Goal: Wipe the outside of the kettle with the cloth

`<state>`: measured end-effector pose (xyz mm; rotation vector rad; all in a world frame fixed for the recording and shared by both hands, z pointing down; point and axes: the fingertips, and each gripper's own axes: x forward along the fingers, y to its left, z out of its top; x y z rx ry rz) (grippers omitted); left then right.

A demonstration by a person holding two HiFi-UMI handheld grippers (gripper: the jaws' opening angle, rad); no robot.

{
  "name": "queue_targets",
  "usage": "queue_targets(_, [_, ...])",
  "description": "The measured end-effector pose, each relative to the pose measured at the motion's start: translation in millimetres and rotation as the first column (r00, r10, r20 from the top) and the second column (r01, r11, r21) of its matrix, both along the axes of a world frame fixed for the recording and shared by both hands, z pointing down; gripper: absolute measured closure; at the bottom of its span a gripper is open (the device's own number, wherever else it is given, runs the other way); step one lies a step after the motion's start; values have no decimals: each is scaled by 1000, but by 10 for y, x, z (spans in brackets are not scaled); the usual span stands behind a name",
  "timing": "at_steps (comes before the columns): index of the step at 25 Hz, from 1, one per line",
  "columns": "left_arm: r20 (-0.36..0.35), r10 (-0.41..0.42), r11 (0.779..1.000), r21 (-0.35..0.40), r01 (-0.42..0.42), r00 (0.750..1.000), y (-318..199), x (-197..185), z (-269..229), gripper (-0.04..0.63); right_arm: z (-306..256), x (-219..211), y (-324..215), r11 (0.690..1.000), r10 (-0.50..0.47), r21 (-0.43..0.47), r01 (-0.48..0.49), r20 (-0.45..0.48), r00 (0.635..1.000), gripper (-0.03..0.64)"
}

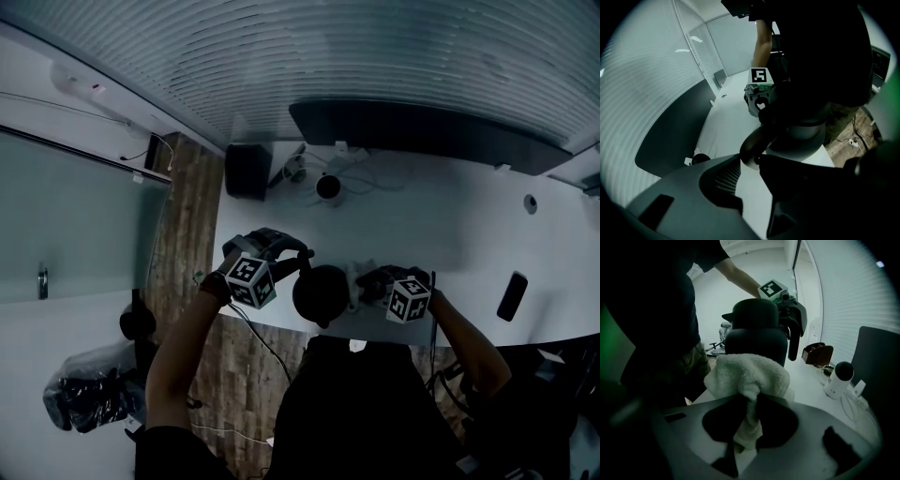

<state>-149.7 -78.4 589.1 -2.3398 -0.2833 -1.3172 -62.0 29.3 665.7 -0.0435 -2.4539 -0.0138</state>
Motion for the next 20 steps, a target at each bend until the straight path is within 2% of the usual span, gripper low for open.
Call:
queue_targets(2, [11,15,1000,-4,-15,1000,9,7,-17,476,-158,61,-47,1000,6,28,-6,15,1000,548])
queue_targets(6, [20,41,999,-6,-41,999,13,12,-46,476,-652,88,-246,995,35,89,-45,105,994,548])
queue_targets(10, [23,58,998,-2,-58,998,20,36,-46,476,-806,-79,-270,990,-26,137,10,118,993,548])
queue_targets(14, [25,80,997,3,-80,996,1,75,-35,476,-604,-78,-284,997,-18,82,10,96,995,549])
queue_targets(20, [23,91,996,-2,-91,996,9,103,-44,476,-80,-86,-160,1000,-11,19,11,9,1000,548])
